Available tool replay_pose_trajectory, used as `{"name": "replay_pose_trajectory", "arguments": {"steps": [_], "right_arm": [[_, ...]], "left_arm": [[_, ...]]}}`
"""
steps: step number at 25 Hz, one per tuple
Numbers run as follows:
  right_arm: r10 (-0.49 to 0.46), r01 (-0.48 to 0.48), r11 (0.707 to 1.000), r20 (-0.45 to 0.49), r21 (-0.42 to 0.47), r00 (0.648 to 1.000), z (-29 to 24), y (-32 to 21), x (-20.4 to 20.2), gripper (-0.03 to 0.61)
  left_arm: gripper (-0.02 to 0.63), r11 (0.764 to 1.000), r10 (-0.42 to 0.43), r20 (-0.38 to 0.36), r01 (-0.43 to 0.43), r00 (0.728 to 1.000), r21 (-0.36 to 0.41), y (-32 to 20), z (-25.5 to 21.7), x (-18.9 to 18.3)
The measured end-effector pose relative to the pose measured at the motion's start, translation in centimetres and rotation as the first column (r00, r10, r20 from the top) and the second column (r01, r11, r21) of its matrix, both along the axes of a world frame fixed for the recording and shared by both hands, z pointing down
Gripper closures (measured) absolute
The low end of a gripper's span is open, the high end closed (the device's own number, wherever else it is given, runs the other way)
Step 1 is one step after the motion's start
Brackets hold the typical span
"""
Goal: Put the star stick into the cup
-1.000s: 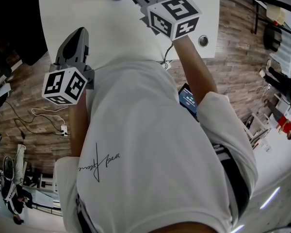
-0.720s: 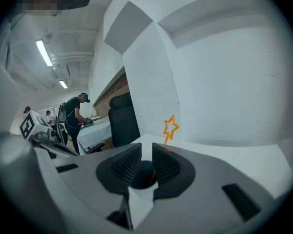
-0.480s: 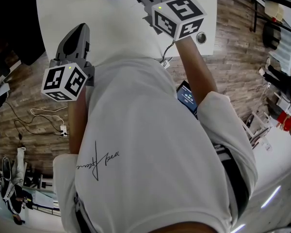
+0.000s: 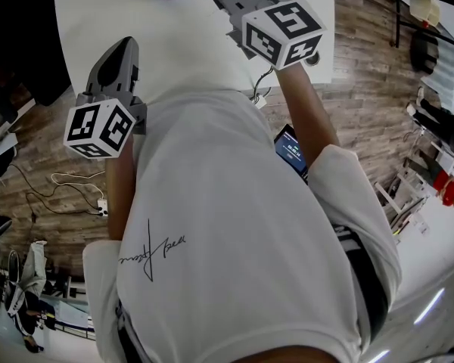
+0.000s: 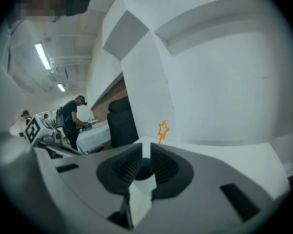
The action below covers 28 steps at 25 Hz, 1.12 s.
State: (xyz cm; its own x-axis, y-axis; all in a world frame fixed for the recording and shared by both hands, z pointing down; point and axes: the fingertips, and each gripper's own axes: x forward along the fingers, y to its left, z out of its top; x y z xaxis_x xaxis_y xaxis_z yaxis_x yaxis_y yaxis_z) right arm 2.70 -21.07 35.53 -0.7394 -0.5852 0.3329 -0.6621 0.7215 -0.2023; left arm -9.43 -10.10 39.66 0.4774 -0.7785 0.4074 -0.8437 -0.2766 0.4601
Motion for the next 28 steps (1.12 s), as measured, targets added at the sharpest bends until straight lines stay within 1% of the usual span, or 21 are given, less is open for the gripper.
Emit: {"name": "replay_pose_trajectory", "arguments": {"steps": [5, 16, 24, 28], "right_arm": [[0.008, -0.008, 1.0, 0.007, 0.01, 1.0, -0.6, 0.6, 1.0, 0.531], [0.019, -0.019, 1.0, 0.012, 0.003, 1.0, -0.7, 2.2, 2.3, 0.54], [0.044, -0.044, 0.999, 0.007, 0.007, 0.999, -1.3, 3.1, 3.7, 0.546], [0.056, -0.056, 0.998, -0.002, 0.009, 0.998, -1.5, 3.6, 4.3, 0.554]], "left_arm": [[0.606, 1.0, 0.014, 0.0, -0.014, 1.0, 0.013, 0.1, -0.4, 0.8], [0.606, 0.999, 0.037, -0.002, -0.037, 0.999, 0.028, 0.3, -0.8, 1.8], [0.605, 0.998, 0.062, -0.005, -0.062, 0.998, 0.035, 0.3, -1.0, 2.5], [0.606, 0.997, 0.069, -0.028, -0.067, 0.997, 0.04, 0.3, -1.4, 2.8]]}}
